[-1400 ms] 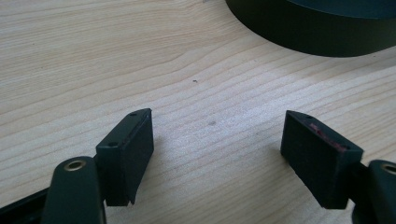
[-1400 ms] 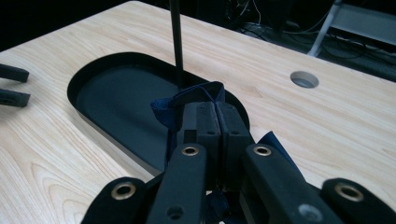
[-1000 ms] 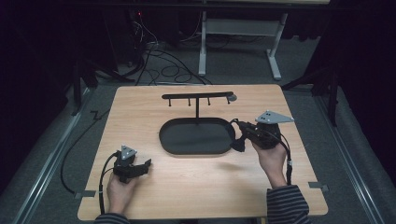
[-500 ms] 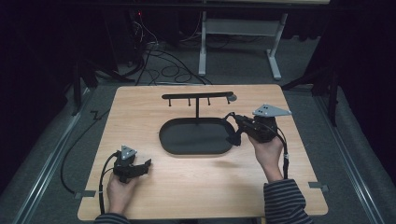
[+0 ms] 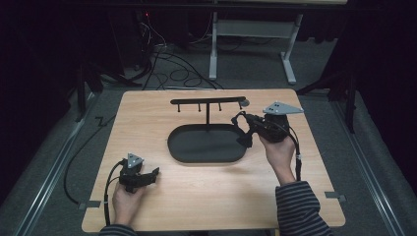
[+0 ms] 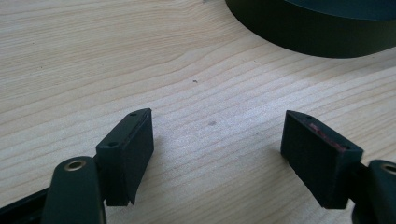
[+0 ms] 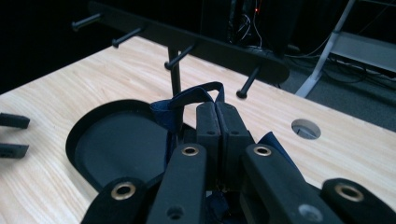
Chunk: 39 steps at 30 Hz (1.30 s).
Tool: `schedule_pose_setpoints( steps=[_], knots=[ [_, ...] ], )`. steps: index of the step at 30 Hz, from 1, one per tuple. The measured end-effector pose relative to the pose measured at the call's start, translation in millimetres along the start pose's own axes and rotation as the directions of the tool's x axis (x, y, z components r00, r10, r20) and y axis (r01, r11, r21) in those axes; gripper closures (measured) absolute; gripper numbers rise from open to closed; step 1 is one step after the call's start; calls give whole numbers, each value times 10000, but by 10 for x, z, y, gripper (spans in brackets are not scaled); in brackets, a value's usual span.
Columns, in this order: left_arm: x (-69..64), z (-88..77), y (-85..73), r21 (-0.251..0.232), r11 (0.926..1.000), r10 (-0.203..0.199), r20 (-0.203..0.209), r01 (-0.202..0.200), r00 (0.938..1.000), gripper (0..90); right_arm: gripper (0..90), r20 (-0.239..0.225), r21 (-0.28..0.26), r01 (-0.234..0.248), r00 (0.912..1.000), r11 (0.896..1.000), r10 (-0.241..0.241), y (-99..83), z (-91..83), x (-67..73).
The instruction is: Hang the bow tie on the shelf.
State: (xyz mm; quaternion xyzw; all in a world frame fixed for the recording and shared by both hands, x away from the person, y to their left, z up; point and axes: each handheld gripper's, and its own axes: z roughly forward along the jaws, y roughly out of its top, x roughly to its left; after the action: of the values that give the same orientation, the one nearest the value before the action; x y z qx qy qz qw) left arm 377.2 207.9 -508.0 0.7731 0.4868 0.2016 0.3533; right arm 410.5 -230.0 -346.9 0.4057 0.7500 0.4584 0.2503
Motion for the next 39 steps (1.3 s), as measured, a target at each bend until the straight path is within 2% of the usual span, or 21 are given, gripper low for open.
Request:
schedule_pose_setpoints(
  steps=[6,14,22,30,39],
  knots=[
    [1,0,0,2,10000,0,1,0,10000,263,900,66,-142,13,10000,9999,-12,106,63,-59],
    [5,-1,0,-12,10000,-27,34,27,10000,262,900,341,95,181,9992,9998,-184,170,189,-84],
    [4,-1,0,-10,10000,-19,25,19,10000,263,900,607,66,-28,9982,10000,24,215,239,-182],
    [2,0,0,-12,10000,-9,17,9,10000,263,900,586,234,25,9983,9997,-39,209,334,-216],
    [-1,2,0,-18,10000,6,-1,-6,10000,265,900,681,326,-305,9973,9990,282,170,457,-288]
  ],
)
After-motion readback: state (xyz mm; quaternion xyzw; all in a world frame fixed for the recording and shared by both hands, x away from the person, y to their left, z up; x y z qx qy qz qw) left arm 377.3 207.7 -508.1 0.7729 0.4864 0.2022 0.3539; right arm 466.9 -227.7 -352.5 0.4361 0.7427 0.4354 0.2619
